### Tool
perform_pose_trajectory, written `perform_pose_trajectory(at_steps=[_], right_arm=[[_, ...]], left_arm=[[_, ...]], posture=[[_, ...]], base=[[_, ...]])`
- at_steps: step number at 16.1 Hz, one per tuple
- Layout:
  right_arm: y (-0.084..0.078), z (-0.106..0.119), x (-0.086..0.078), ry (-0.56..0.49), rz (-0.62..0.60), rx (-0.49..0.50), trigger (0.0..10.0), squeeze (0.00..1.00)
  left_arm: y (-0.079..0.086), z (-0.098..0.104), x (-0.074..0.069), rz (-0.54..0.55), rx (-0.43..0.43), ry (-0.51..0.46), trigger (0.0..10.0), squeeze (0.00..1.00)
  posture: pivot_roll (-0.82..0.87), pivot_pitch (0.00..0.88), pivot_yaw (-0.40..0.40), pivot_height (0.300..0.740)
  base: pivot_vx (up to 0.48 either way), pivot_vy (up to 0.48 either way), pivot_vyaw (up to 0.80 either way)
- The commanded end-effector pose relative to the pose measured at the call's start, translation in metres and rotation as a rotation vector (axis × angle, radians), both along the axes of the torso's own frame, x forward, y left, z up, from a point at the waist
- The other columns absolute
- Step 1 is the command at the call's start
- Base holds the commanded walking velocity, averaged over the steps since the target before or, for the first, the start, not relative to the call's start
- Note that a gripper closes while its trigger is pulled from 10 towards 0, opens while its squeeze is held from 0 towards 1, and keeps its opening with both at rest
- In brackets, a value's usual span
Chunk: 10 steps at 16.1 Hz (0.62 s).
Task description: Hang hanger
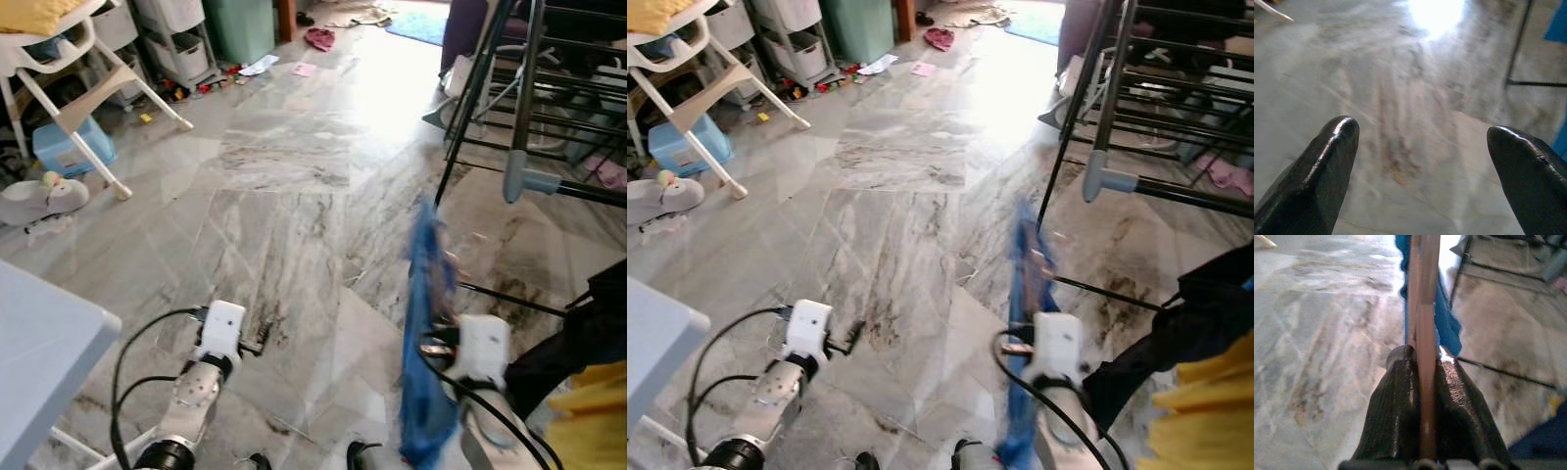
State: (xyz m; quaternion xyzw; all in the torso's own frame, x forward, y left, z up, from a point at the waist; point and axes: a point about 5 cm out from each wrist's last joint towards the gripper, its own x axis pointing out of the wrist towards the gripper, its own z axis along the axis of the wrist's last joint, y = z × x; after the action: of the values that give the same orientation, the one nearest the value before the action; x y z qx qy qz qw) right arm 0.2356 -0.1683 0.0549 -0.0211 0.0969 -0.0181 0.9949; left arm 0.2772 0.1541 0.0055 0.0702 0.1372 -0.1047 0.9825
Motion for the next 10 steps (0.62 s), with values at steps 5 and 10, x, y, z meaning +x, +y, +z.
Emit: perform_pose_trajectory(at_steps=[5, 10], right_arm=[[0.012, 0.007, 0.002, -0.068, 0.09, 0.057, 10.0, 0.0], [0.014, 0.02, 0.013, -0.119, 0.112, 0.022, 10.0, 0.0]], left_arm=[[0.014, 0.02, -0.004, 0.073, 0.032, -0.126, 10.0, 0.0], [0.001, 0.028, -0.011, 0.047, 0.01, -0.141, 10.0, 0.0]], posture=[[-0.13, 0.106, 0.03, 0.74], [-0.12, 0.161, 0.025, 0.74]], base=[[0.0, 0.0, 0.0], [0.0, 0.0, 0.0]])
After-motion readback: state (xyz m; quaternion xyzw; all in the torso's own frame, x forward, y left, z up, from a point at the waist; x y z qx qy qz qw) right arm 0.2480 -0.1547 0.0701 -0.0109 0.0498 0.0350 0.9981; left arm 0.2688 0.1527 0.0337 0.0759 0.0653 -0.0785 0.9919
